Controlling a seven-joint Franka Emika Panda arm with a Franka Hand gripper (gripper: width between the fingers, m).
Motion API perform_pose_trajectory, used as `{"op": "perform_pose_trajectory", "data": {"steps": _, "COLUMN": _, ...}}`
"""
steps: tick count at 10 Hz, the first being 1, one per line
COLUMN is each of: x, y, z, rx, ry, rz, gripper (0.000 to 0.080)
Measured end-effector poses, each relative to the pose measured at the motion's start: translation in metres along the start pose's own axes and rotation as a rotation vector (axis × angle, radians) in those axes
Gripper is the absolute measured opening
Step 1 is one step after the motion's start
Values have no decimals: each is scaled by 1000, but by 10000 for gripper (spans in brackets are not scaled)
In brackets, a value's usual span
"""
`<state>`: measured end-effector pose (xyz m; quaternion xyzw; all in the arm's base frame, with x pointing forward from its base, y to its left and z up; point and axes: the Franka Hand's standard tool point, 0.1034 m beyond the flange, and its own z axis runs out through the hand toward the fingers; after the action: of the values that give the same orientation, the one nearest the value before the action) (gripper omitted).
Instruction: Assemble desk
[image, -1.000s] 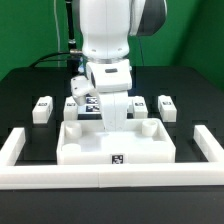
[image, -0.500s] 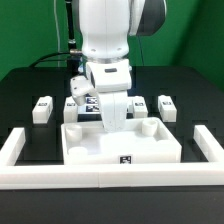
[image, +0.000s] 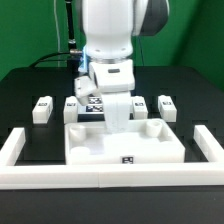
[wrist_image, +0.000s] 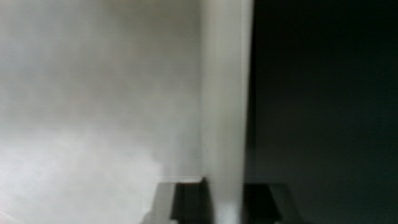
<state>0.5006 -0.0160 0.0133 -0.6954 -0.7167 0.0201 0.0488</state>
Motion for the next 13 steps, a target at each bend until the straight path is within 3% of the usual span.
{"op": "perform_pose_trajectory", "data": {"steps": 4, "x": 43, "y": 24, "z": -4, "rx": -25, "ry": 13, "rz": 79, "gripper": 64}}
{"op": "perform_pose_trajectory", "data": {"steps": 7, "x": 44, "y": 24, "z": -1, "rx": 7, "ry": 7, "rz": 109, "gripper": 64}}
{"op": "perform_pose_trajectory", "data": {"steps": 9, "x": 44, "y": 24, "z": -1, "rx": 10, "ry": 8, "rz": 101, "gripper": 64}}
{"op": "perform_pose_trajectory", "data": {"steps": 10, "x": 44, "y": 24, "z": 0, "rx": 11, "ry": 8, "rz": 103, "gripper": 113}}
{"op": "perform_pose_trajectory", "data": {"steps": 11, "x": 44, "y": 24, "z": 0, "rx": 11, "ry": 8, "rz": 104, "gripper": 113}}
{"op": "perform_pose_trajectory", "data": {"steps": 12, "x": 43, "y": 24, "z": 0, "rx": 11, "ry": 8, "rz": 104, "gripper": 299}}
{"op": "perform_pose_trajectory", "data": {"steps": 13, "x": 43, "y": 24, "z": 0, "rx": 11, "ry": 8, "rz": 104, "gripper": 299}}
